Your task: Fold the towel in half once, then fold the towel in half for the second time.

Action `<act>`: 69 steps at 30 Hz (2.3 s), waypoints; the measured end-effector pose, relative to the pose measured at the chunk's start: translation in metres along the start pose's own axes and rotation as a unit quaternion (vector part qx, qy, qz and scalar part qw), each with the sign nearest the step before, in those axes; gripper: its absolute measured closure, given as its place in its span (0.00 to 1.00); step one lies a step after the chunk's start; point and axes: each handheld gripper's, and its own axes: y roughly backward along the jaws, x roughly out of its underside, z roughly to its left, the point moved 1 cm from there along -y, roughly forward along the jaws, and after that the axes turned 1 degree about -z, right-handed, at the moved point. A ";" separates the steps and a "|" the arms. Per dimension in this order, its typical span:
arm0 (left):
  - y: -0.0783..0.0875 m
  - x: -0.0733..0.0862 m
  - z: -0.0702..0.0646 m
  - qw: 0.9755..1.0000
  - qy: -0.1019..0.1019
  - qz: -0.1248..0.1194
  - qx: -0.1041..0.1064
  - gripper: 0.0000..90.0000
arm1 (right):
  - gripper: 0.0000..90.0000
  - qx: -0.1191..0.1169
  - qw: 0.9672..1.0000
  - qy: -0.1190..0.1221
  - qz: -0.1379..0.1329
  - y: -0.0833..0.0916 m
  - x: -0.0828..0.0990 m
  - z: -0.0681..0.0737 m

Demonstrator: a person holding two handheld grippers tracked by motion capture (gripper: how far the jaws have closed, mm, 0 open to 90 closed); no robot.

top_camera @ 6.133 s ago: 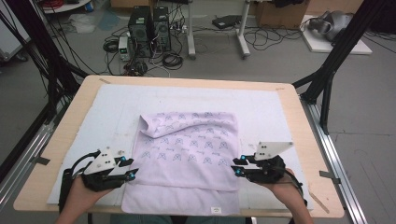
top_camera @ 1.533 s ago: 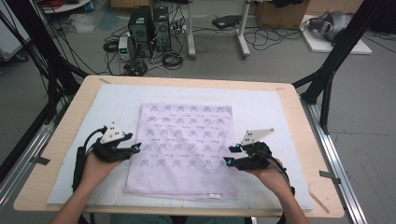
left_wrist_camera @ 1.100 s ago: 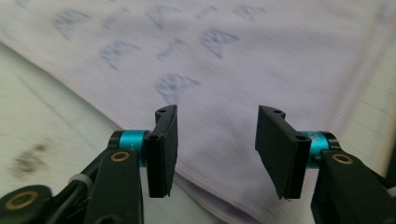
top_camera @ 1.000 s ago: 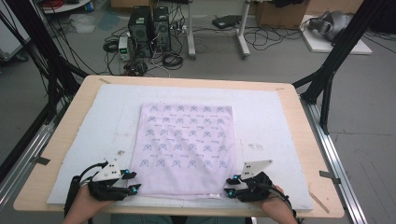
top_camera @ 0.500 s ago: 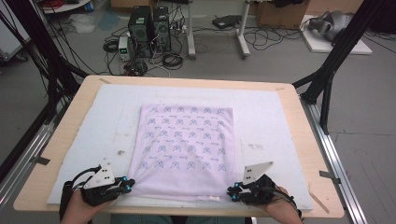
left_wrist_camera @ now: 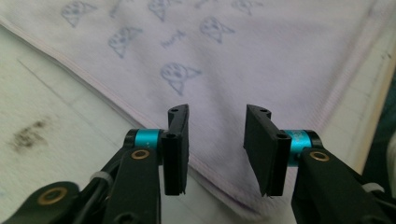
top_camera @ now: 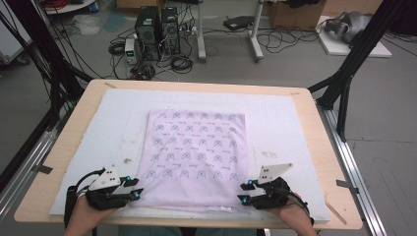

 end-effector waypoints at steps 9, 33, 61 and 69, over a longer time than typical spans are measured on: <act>-0.011 -0.033 0.029 0.999 0.020 -0.030 -0.028 0.49 | 0.36 0.086 0.995 -0.039 -0.031 0.009 -0.025 -0.046; -0.027 -0.087 0.082 0.993 0.061 -0.057 -0.079 0.40 | 0.20 0.104 0.992 -0.055 -0.047 -0.004 -0.078 -0.109; -0.086 -0.102 0.164 0.984 0.113 -0.002 -0.135 0.48 | 0.31 0.148 0.985 -0.087 0.004 -0.038 -0.100 -0.190; -0.116 -0.087 0.173 0.981 0.135 0.033 -0.139 0.51 | 0.39 0.175 0.979 -0.102 0.020 -0.051 -0.087 -0.204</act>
